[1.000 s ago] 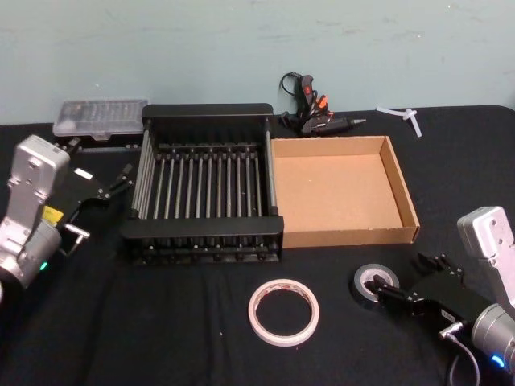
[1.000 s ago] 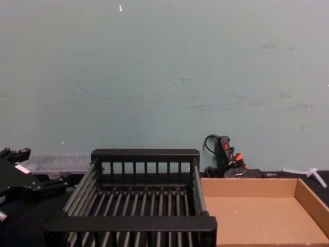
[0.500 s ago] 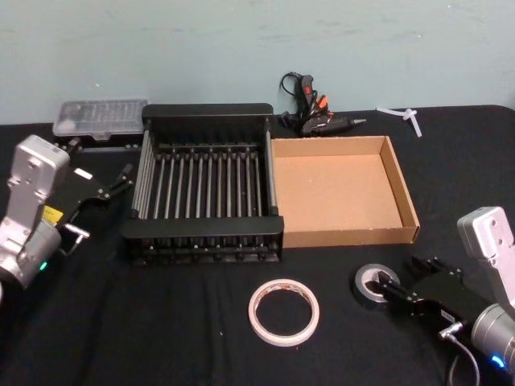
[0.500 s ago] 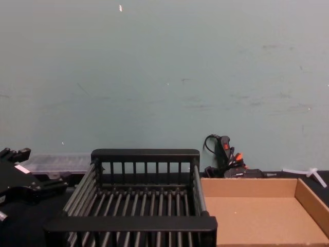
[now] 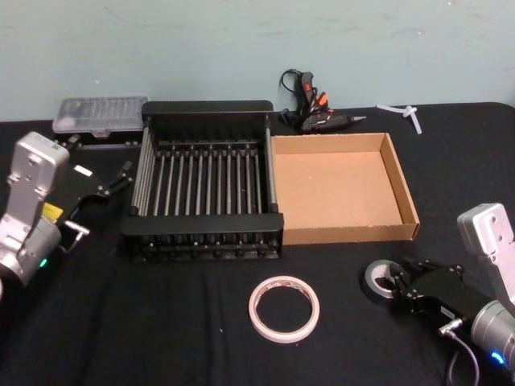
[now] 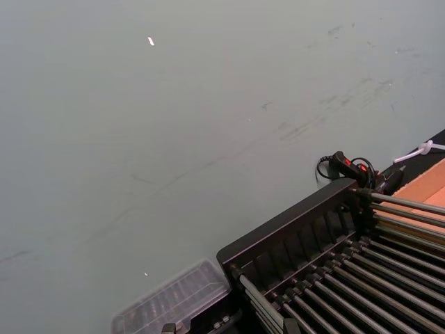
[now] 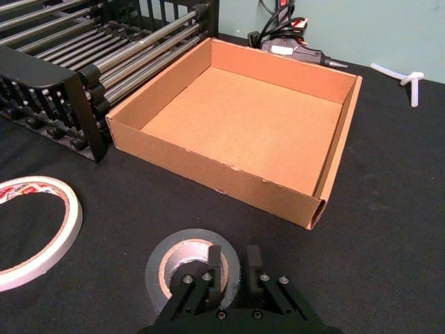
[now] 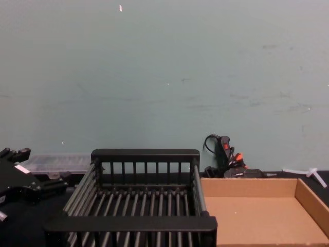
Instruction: Pick up the white tape and place it into the black box , Pick up the silver tape and place it into the brown box.
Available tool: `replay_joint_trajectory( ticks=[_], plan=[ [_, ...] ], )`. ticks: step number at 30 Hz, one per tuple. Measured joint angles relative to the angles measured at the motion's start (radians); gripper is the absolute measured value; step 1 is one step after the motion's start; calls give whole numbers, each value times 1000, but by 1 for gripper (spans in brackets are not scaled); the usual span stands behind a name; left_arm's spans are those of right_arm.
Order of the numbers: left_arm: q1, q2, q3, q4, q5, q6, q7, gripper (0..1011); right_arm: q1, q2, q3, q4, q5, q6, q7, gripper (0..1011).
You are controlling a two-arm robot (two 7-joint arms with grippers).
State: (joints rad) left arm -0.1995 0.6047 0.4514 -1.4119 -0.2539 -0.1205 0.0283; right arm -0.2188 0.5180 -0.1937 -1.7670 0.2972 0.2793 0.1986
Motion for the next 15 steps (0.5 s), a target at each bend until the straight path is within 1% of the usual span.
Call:
replay_joint_trajectory(
  ticks=[3, 5, 15],
  plan=[
    [0, 0, 0, 0, 0, 0, 0, 1001, 0, 0, 0, 0, 0, 0, 0, 155],
    [0, 0, 0, 0, 0, 0, 0, 1001, 0, 0, 0, 0, 1, 0, 0, 133],
    [0, 0, 0, 0, 0, 0, 0, 1001, 0, 0, 0, 0, 1, 0, 0, 129]
  ],
)
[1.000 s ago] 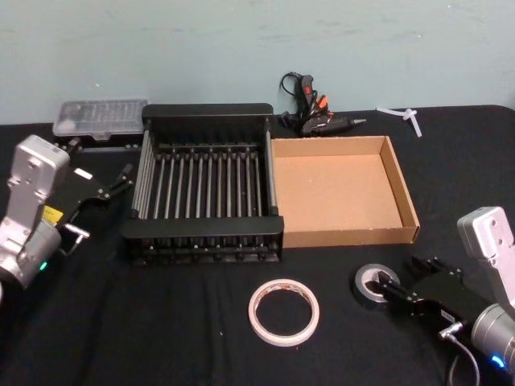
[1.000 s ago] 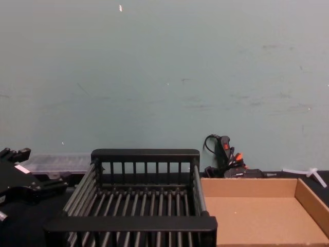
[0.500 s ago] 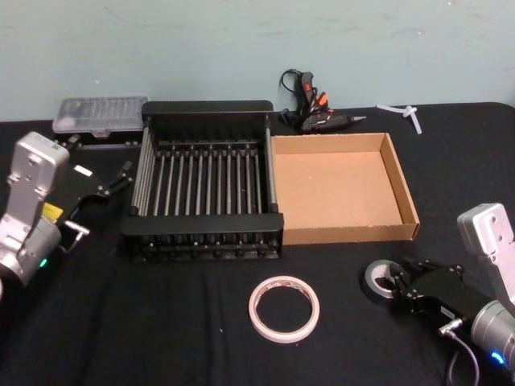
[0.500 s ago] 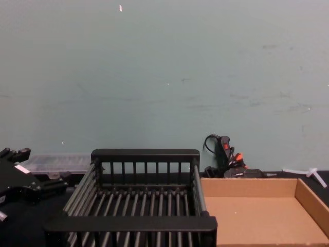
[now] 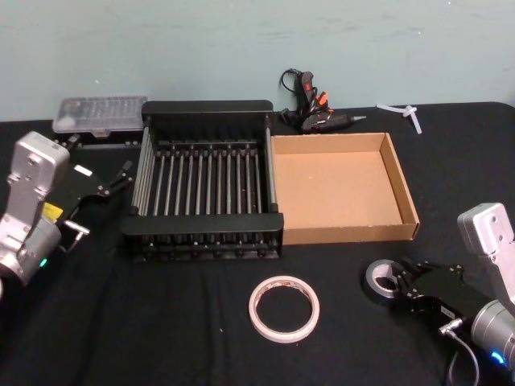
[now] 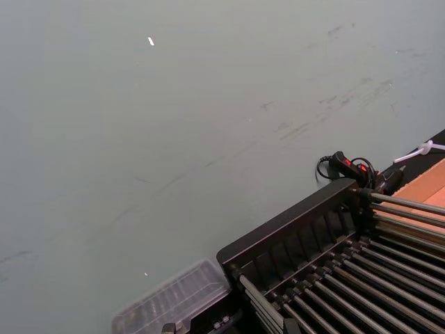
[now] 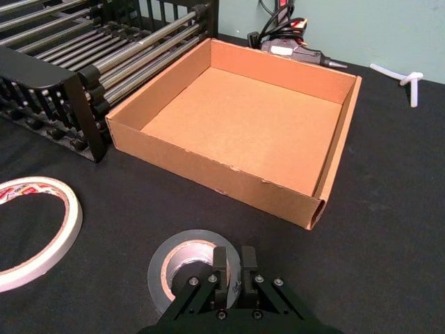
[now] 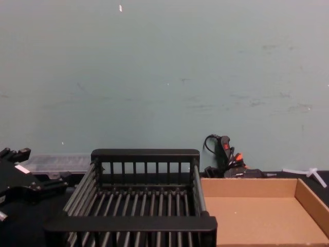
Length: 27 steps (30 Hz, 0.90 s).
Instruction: Pick up the white tape and place it into the black box , Pick up the silver tape and place it into the brown box.
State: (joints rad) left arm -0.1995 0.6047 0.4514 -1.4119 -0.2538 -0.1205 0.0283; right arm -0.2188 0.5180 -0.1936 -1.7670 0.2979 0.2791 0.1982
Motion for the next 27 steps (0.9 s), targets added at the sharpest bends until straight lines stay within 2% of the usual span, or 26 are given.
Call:
replay_joint_trajectory(
  ticks=[10, 20, 27],
  plan=[
    [0, 0, 0, 0, 0, 0, 0, 1001, -9, -16, 28, -14, -10, -29, 27, 129],
    [0, 0, 0, 0, 0, 0, 0, 1001, -12, -13, 62, -69, -7, -65, 80, 129],
    [0, 0, 0, 0, 0, 0, 0, 1001, 13, -13, 75, -89, -2, -93, 97, 129]
  ],
)
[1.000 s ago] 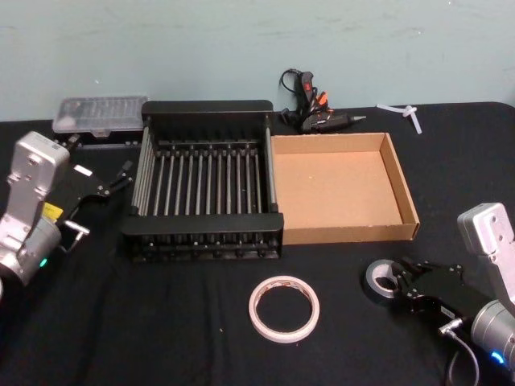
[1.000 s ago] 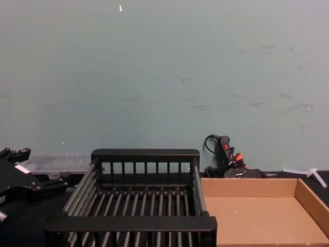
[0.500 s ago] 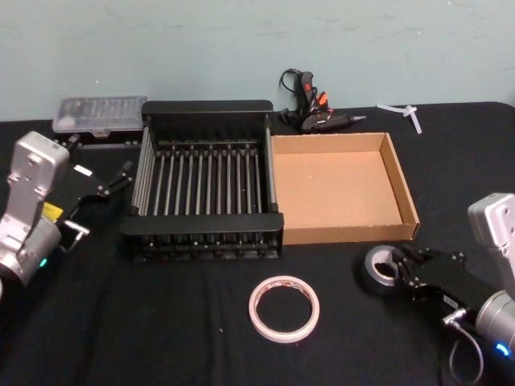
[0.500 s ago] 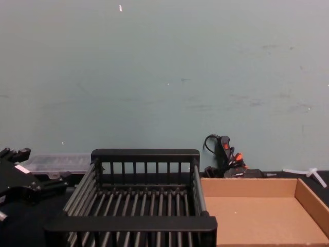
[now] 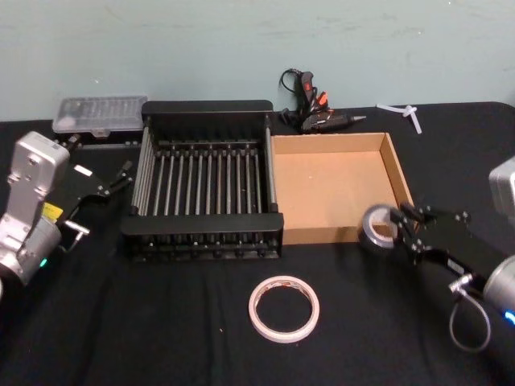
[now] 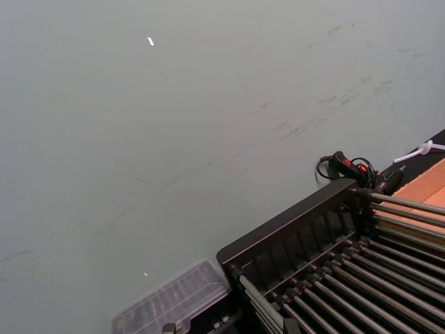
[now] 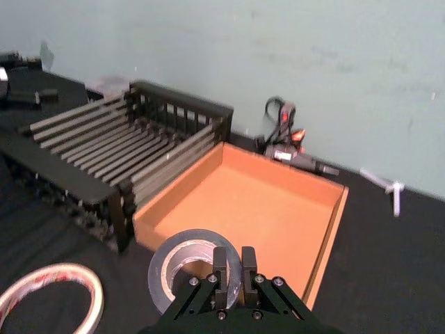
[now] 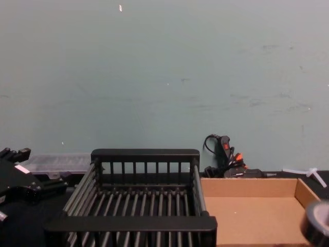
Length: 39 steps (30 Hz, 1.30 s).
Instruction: Pick up the white tape and place it into the black box , Pick up the silver tape and place it into the brown box.
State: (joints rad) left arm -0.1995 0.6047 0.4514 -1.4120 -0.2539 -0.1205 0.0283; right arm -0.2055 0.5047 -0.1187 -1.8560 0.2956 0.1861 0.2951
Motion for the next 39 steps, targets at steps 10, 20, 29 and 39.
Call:
replay_joint_trajectory(
  ticks=[10, 20, 29, 39],
  plan=[
    [0, 0, 0, 0, 0, 0, 0, 1001, 106, -26, -24, 43, -22, -32, 5, 129],
    [0, 0, 0, 0, 0, 0, 0, 1001, 244, -83, -70, 154, -58, -43, -7, 129],
    [0, 0, 0, 0, 0, 0, 0, 1001, 382, -150, -114, 312, -106, -53, -24, 129],
    [0, 0, 0, 0, 0, 0, 0, 1001, 483, -212, -148, 468, -159, -51, -40, 129]
  ],
)
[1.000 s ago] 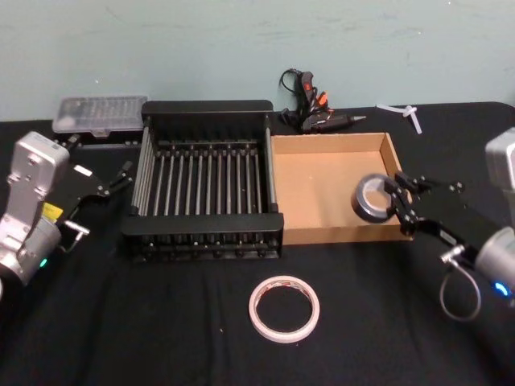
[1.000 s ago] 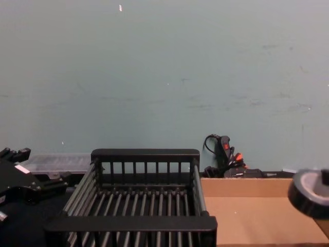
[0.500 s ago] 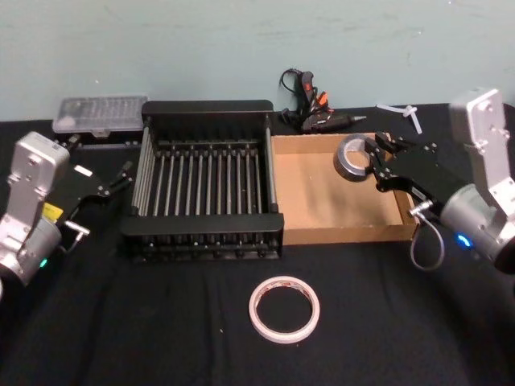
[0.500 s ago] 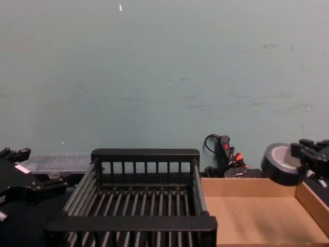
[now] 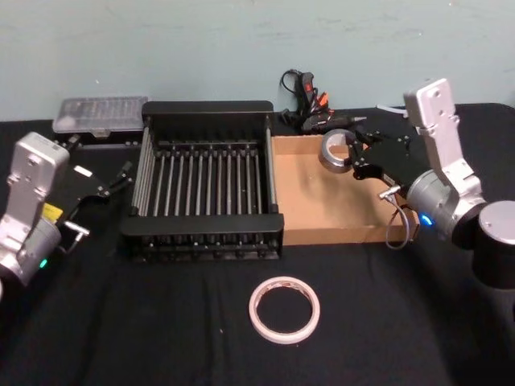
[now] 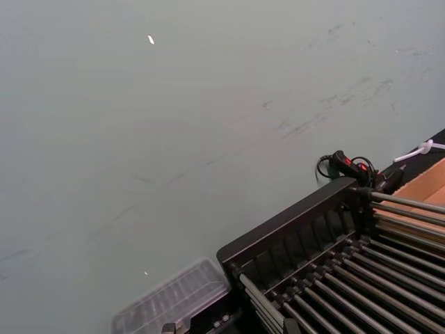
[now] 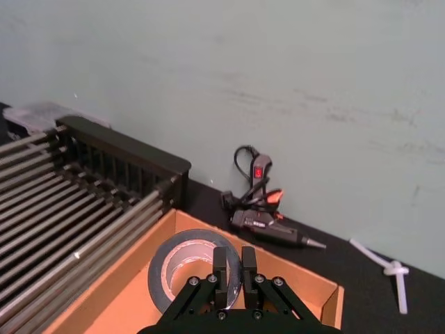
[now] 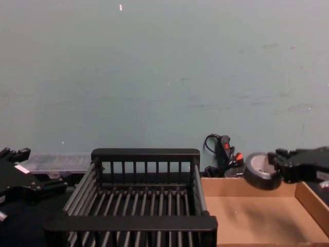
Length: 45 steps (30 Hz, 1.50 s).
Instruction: Pick up the white tape and place it into the black box , Pick up the silver tape and place it into the brown box.
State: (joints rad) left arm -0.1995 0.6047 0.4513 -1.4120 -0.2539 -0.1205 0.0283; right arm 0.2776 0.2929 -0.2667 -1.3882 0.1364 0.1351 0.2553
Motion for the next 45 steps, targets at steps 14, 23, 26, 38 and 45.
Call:
replay_joint_trajectory(
  ticks=[14, 23, 26, 38, 45],
  plan=[
    [0, 0, 0, 0, 0, 0, 0, 1001, 48, -51, -3, 120, -49, 49, -21, 129],
    [0, 0, 0, 0, 0, 0, 0, 1001, 55, -63, 1, 145, -61, 64, -20, 129],
    [0, 0, 0, 0, 0, 0, 0, 1001, 55, -63, 1, 144, -60, 64, -19, 129],
    [0, 0, 0, 0, 0, 0, 0, 1001, 55, -62, 1, 141, -59, 63, -18, 285],
    [0, 0, 0, 0, 0, 0, 0, 1002, 54, -61, 1, 140, -58, 62, -18, 503]
  ],
)
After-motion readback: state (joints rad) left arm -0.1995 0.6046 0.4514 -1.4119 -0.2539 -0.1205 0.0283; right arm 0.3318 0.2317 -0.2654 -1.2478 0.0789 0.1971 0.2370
